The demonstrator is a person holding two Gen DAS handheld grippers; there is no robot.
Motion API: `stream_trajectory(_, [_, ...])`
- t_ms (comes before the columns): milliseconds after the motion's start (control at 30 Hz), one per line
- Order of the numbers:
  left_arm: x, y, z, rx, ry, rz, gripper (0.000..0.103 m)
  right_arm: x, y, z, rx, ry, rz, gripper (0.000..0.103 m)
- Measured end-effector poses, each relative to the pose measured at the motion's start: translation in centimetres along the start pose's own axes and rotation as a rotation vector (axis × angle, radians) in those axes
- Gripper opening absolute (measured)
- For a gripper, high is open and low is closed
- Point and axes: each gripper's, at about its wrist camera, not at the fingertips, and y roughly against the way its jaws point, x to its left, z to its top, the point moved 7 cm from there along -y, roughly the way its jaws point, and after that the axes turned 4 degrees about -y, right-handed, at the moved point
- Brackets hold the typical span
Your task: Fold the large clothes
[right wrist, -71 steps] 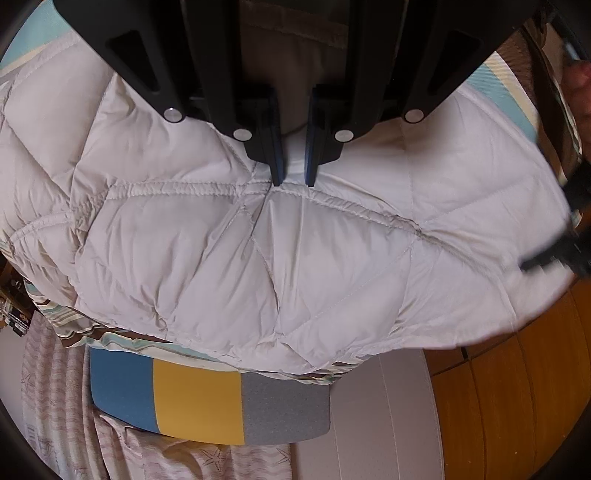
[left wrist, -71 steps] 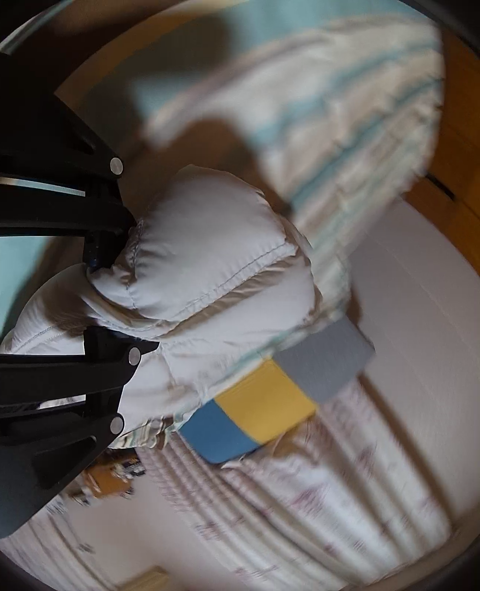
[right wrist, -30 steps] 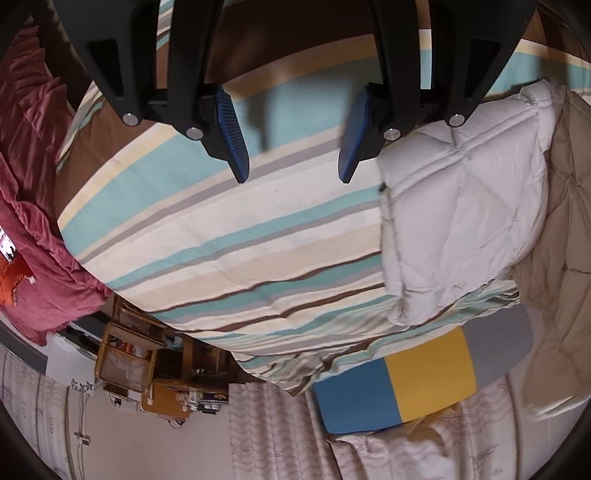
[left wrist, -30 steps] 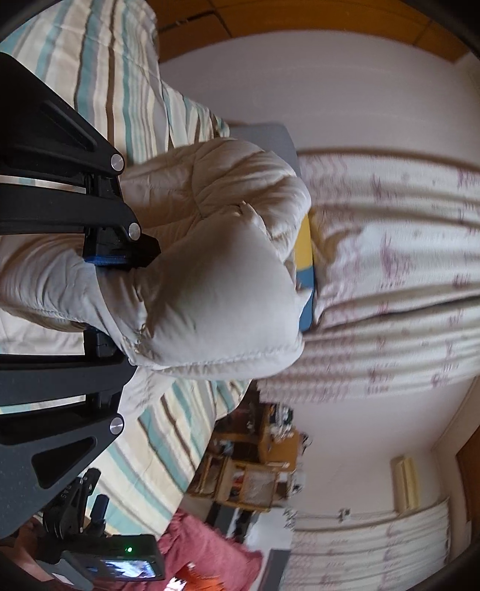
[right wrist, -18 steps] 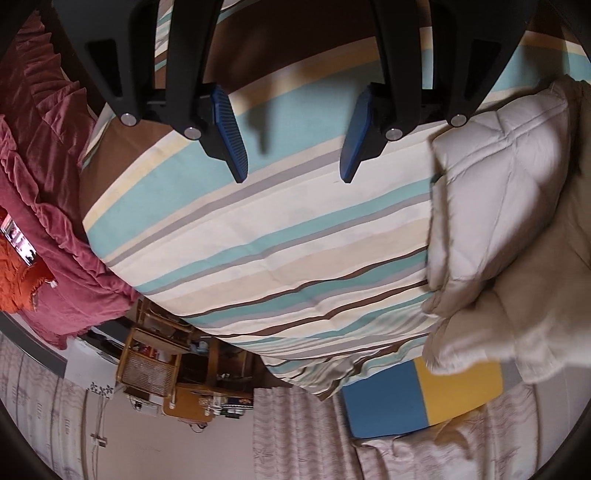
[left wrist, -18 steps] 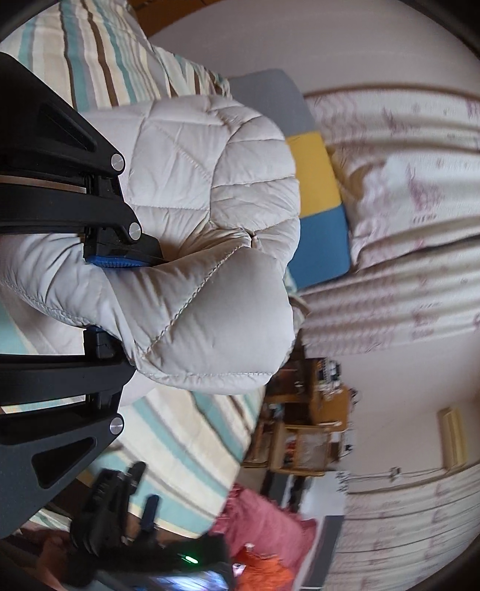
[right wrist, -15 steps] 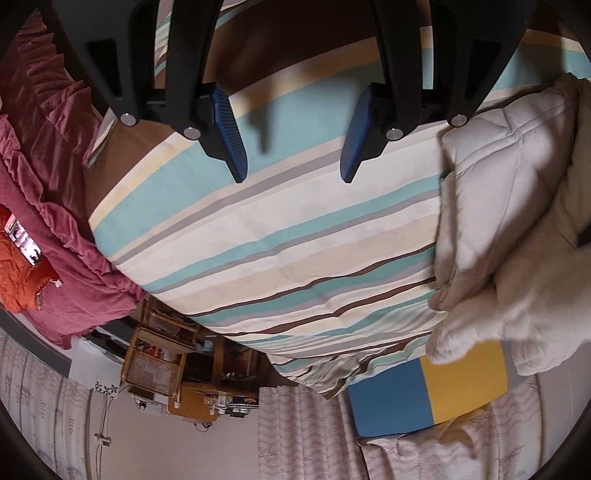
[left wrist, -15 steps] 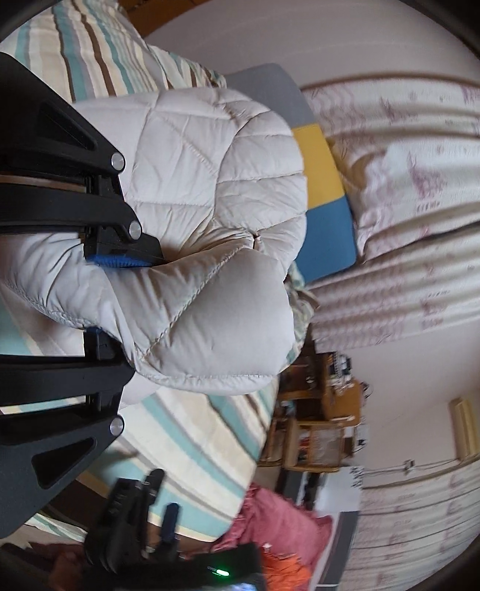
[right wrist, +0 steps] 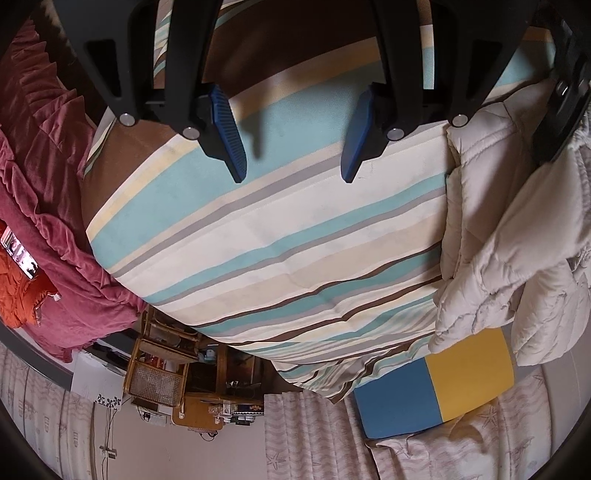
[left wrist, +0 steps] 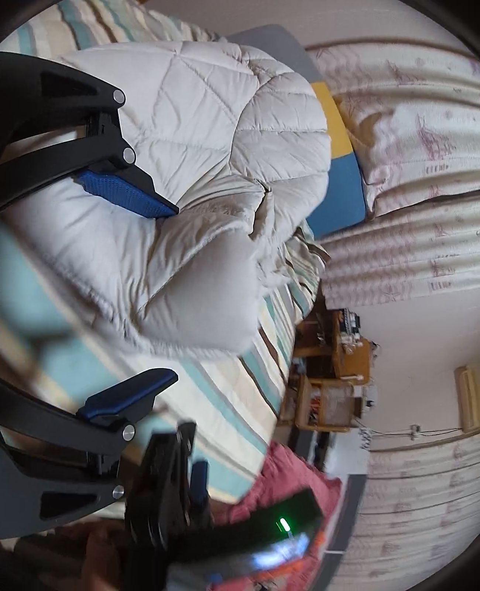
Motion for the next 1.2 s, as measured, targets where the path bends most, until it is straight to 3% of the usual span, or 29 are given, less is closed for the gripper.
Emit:
stream_trajectory(133, [0.9, 4.0, 0.9, -0.063, 0.101, -0.107, 0.083, 0.5, 0.8, 0.6, -0.013, -0.021, 0.046, 0.054])
stream_trajectory(233, [3.6, 7.0, 1.4, -0.135, 0.151, -0.074, 0.083, 1.2, 1.8, 1.5, -0.036, -0.023, 0.079, 0.054])
stream_trajectory(367, [11.6, 8.8, 0.8, -0.178, 0.304, 0.091, 0.083, 2.7, 3.2, 3.3, -0.073, -0.009, 0.127, 0.054])
stream_trajectory(467, [20.3, 8.5, -1.6, -0.139, 0.509, 0.283, 0.082, 4.2, 4.3, 5.2, -0.105, 0.01, 0.174, 0.054])
stream_trajectory(533, [26.0, 7.7, -4.2, -0.1, 0.683, 0.392, 0.072, 5.6, 5.0, 6.6, -0.124, 0.033, 0.214, 0.054])
stream_trajectory(600, [29.3, 6.3, -6.6, -0.033, 0.822, 0.43, 0.066, 6.8, 5.5, 7.7, -0.145, 0.057, 0.235, 0.054])
stream_trajectory(667, [30.3, 4.1, -7.7, 0.014, 0.893, 0.391, 0.055, 8.5, 5.9, 9.2, -0.168, 0.085, 0.261, 0.054])
stream_trajectory(767, [29.0, -0.1, -7.5, 0.087, 0.896, 0.295, 0.046, 10.2, 6.2, 11.3, -0.205, 0.113, 0.29, 0.054])
stream_trajectory(800, [28.6, -0.6, -7.0, 0.084, 0.894, 0.285, 0.039, 10.7, 6.2, 11.8, -0.214, 0.12, 0.287, 0.054])
stream_trajectory(867, [27.6, -1.4, -5.4, 0.081, 0.871, 0.281, 0.038, 11.4, 6.3, 12.8, -0.229, 0.13, 0.291, 0.054])
stream_trajectory(1100, [24.1, -4.5, -0.5, 0.171, 0.61, 0.337, 0.038, 16.9, 6.3, 15.5, -0.24, 0.261, 0.403, 0.047])
stream_trajectory(1200, [23.1, -5.7, 0.7, 0.19, 0.525, 0.369, 0.038, 19.9, 3.9, 15.9, -0.217, 0.353, 0.38, 0.04])
